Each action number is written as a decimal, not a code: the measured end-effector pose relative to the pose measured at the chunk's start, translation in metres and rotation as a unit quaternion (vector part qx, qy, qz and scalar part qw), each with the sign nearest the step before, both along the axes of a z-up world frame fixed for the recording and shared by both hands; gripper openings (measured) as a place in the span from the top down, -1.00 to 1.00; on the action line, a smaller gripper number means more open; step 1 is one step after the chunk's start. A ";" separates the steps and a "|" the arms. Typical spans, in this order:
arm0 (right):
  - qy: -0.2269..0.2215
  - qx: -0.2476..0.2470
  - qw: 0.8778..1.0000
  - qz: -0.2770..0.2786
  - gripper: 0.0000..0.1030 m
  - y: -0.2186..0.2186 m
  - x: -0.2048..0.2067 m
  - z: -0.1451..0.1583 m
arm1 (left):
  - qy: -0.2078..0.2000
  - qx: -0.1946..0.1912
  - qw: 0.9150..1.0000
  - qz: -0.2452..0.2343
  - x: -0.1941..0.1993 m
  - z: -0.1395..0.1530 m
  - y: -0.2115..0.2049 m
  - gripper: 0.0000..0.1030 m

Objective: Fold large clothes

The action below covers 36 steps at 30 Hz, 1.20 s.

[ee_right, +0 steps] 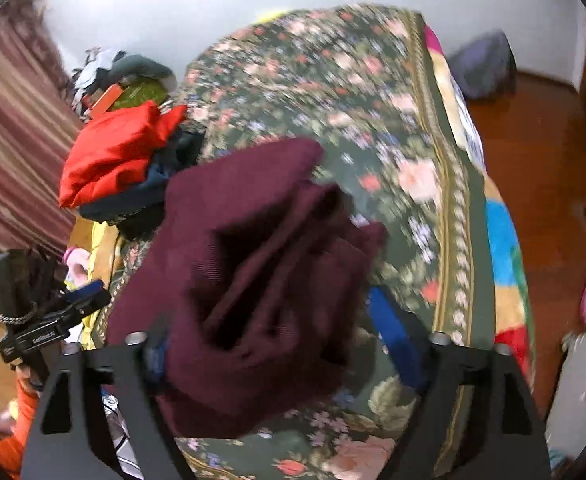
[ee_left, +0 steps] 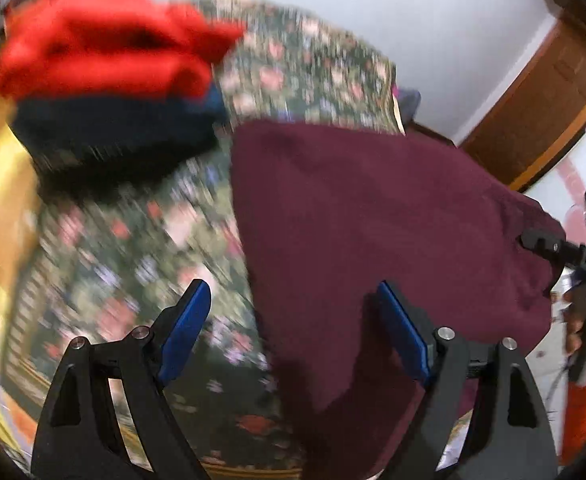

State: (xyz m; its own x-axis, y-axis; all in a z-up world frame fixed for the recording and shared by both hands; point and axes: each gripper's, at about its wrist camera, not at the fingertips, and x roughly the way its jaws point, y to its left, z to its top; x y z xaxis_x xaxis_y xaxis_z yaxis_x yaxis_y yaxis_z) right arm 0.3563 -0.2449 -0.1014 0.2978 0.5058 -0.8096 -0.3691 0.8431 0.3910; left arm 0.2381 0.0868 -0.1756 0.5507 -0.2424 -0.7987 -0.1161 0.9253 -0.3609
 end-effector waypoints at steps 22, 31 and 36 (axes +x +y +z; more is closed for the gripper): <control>0.118 0.111 0.987 0.017 -0.18 0.001 0.028 -0.031 | 0.088 -0.265 0.960 0.007 0.070 -0.071 0.013 -0.47; 0.106 0.131 0.986 0.006 0.31 0.001 0.020 0.009 | 0.014 -0.186 0.982 -0.031 0.077 0.006 -0.005 0.26; 0.042 0.143 0.989 0.024 0.31 0.014 0.012 0.062 | -0.045 -0.178 0.982 -0.040 0.077 0.062 0.007 0.28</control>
